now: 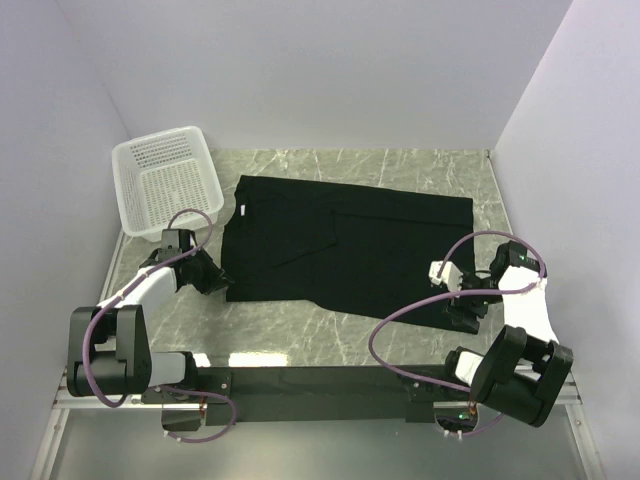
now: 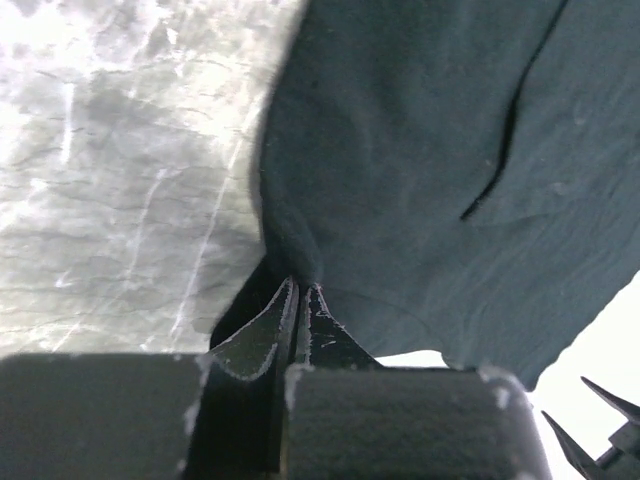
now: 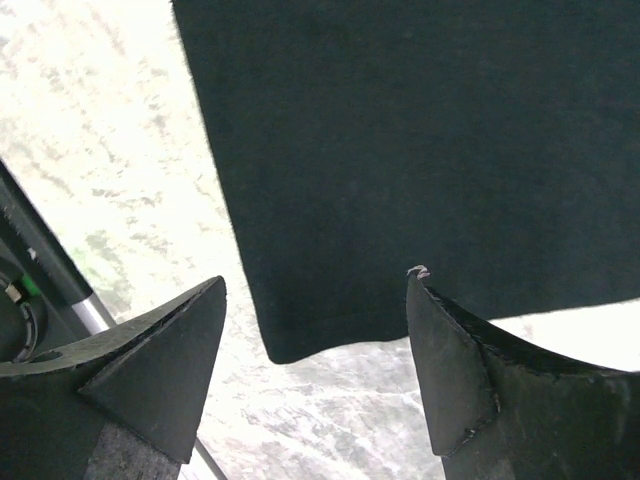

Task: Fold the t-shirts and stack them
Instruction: Fold the T-shirt at the center of the board.

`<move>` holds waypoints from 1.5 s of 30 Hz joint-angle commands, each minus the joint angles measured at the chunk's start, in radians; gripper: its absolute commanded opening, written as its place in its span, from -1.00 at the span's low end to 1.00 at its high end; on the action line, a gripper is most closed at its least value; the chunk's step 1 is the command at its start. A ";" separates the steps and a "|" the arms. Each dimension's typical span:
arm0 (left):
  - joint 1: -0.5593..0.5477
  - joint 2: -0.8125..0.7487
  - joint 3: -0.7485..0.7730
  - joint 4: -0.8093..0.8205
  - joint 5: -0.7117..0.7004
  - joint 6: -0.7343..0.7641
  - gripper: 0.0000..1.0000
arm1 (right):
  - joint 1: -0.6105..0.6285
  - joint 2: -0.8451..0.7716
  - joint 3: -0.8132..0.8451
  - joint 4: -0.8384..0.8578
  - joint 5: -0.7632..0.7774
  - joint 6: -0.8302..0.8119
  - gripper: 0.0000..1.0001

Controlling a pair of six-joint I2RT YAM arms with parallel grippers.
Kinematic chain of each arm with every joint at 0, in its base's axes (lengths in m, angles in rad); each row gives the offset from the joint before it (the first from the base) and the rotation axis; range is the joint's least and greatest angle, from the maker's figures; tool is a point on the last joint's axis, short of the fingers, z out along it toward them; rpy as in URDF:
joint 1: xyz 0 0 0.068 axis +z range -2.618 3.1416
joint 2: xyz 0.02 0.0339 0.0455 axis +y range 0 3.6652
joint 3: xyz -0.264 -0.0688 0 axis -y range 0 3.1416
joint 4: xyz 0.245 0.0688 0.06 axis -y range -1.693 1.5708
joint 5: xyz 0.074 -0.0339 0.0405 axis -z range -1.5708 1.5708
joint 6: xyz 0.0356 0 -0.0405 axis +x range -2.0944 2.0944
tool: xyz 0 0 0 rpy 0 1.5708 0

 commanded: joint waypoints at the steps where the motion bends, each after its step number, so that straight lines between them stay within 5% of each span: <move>1: 0.001 -0.011 0.015 0.040 0.047 0.004 -0.99 | 0.001 0.032 0.014 -0.043 0.019 -0.072 0.57; 17: 0.003 -0.002 0.076 0.012 0.102 0.018 -0.99 | 0.186 0.089 -0.075 0.173 0.143 0.057 0.42; 26: 0.003 0.016 0.082 0.023 0.124 0.016 -0.99 | 0.221 0.049 -0.095 0.173 0.202 0.088 0.15; 34: 0.003 0.015 0.068 0.018 0.131 0.025 -0.99 | 0.223 -0.021 -0.048 0.014 0.194 0.068 0.23; 45: 0.006 0.027 0.050 0.041 0.151 0.027 -0.99 | 0.267 -0.046 -0.191 0.205 0.327 0.172 0.27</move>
